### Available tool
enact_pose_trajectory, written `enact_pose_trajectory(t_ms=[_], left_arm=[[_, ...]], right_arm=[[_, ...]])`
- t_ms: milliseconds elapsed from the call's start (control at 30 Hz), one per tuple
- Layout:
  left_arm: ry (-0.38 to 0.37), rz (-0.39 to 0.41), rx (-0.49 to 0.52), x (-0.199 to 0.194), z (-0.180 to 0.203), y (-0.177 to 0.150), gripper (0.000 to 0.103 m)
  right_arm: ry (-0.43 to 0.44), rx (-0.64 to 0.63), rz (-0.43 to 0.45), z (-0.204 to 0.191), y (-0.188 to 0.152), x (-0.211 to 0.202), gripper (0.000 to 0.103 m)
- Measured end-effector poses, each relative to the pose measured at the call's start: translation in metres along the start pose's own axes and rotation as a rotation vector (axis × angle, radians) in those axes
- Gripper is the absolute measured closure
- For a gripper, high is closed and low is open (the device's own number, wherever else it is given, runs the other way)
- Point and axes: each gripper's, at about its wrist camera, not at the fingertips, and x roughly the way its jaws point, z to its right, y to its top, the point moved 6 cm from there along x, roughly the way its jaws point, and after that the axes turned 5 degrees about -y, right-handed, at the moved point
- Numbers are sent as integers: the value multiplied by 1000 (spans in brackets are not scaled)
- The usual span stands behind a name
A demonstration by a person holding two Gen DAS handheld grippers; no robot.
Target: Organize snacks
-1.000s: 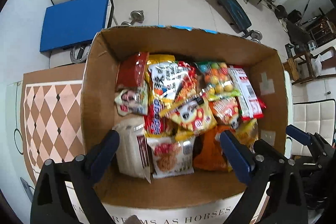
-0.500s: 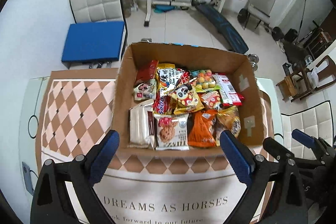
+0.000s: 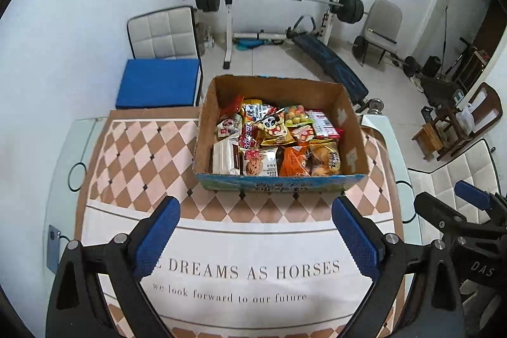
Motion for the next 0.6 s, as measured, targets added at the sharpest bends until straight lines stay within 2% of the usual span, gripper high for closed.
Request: enact_pose_trajectory(t_ms=[100,300,600], left_arm=[[8,37,11,-25,6,-7,5],[-22,64,9,-62,14,-18,5],[-10,140,27,-105,20,-24,5]], right_arm=[[0,-2,30,1,-9,-28,5],[-1,-1,98,6,-25,-84,5],[8,-7,144,5,-41,-137,5]])
